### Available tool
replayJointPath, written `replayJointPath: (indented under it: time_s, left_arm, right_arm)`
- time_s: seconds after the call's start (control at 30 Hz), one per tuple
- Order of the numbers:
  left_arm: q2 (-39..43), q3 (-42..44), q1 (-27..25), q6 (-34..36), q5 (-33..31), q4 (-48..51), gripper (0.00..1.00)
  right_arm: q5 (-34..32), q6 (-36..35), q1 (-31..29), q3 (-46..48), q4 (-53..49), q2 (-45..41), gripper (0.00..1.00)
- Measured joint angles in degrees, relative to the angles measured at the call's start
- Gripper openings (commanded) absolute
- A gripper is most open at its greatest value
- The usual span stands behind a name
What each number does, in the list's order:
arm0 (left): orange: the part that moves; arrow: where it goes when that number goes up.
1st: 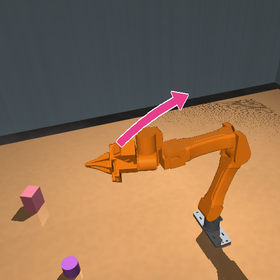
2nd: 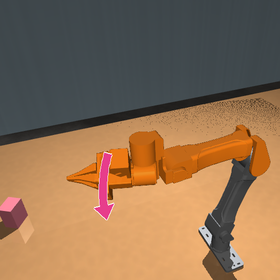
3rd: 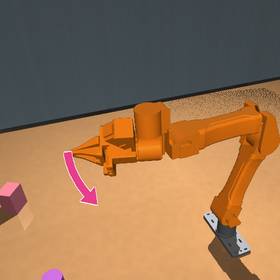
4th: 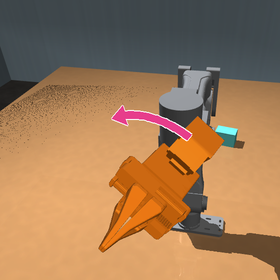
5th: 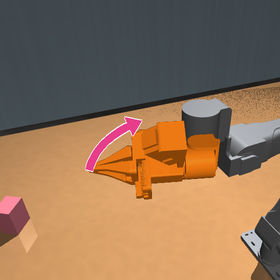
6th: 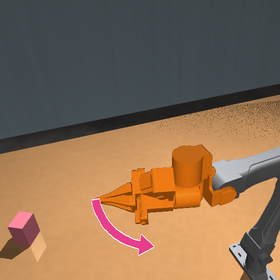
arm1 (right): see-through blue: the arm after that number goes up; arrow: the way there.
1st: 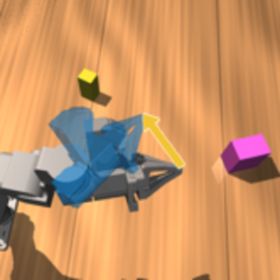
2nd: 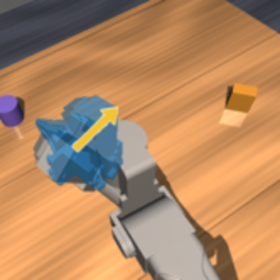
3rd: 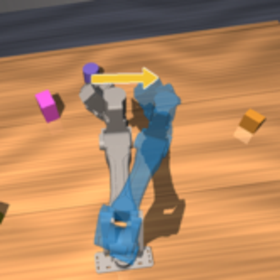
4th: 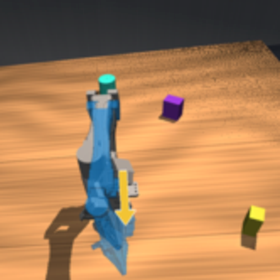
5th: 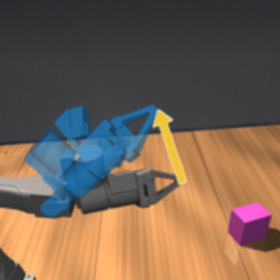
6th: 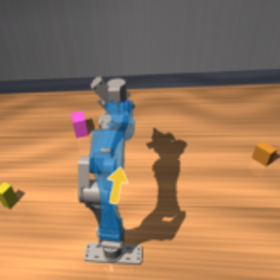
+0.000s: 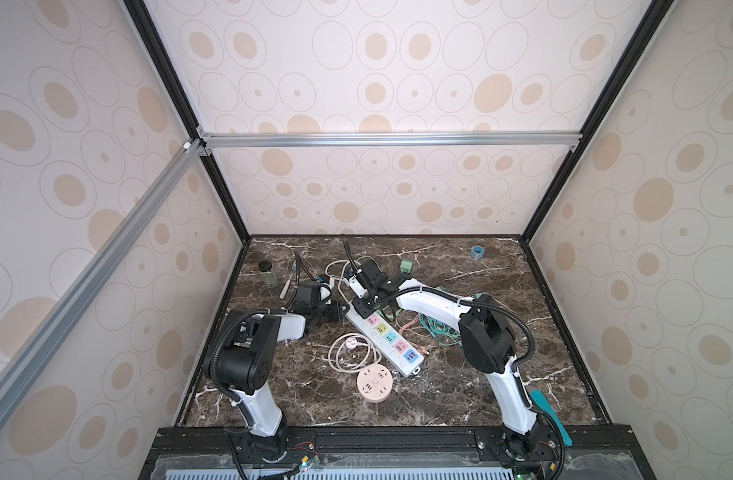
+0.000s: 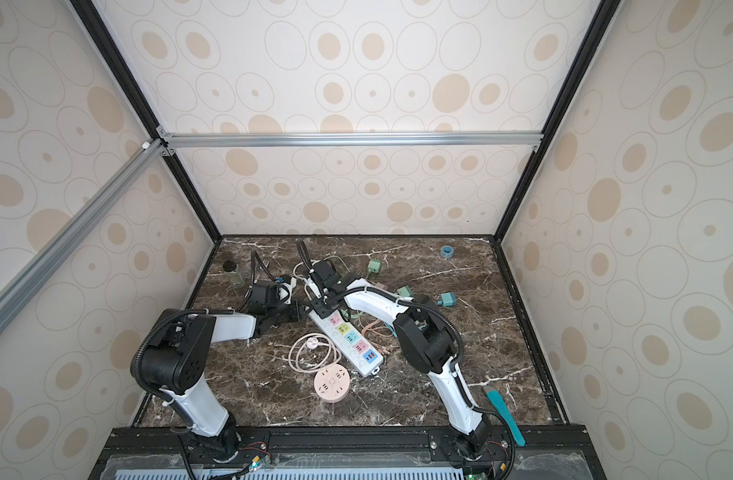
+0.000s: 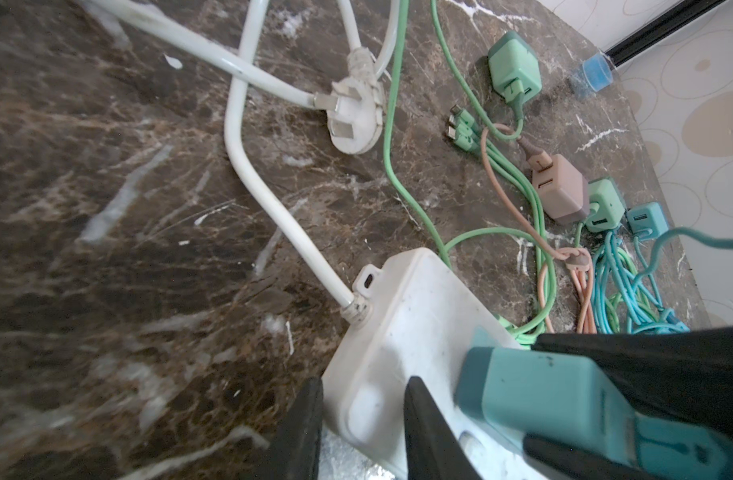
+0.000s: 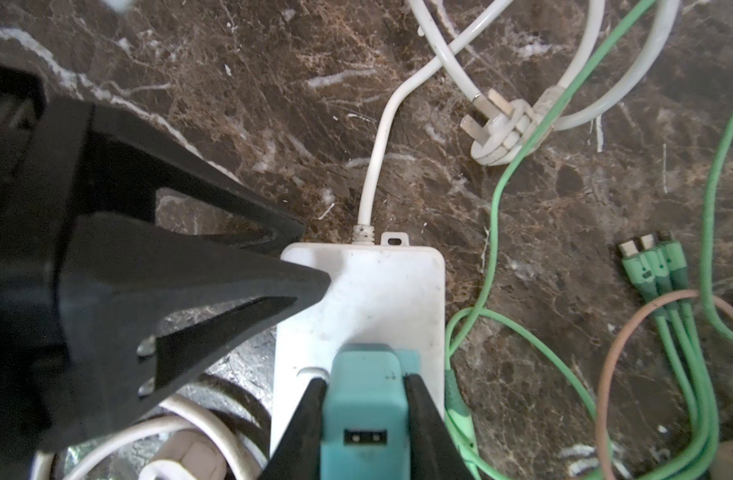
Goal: Insert the plug
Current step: 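Lower the teal charger prongs into the teal socket with the right gripper, then open the right gripper and lift it off the plugged charger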
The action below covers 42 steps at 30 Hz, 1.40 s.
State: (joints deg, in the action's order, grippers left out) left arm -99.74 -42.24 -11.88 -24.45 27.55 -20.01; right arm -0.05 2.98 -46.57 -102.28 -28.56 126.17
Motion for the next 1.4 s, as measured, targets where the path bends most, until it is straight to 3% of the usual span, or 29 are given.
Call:
replayJointPath:
  time_s: [0.57, 1.27, 1.4]
  left_arm:
    - [0.0, 0.0, 0.1, -0.1, 0.1, 0.3, 0.34]
    - [0.2, 0.0, 0.3, -0.6, 0.8, 0.4, 0.34]
    - [0.3, 0.0, 0.3, -0.6, 0.8, 0.8, 0.34]
  right_arm:
    - [-0.9, 1.1, -0.3, 4.6, 5.5, -1.7, 0.00]
    - [-1.2, 1.8, -0.6, 4.5, 5.2, -2.1, 0.34]
    - [-1.0, 2.0, -0.6, 4.6, 1.5, -2.1, 0.39]
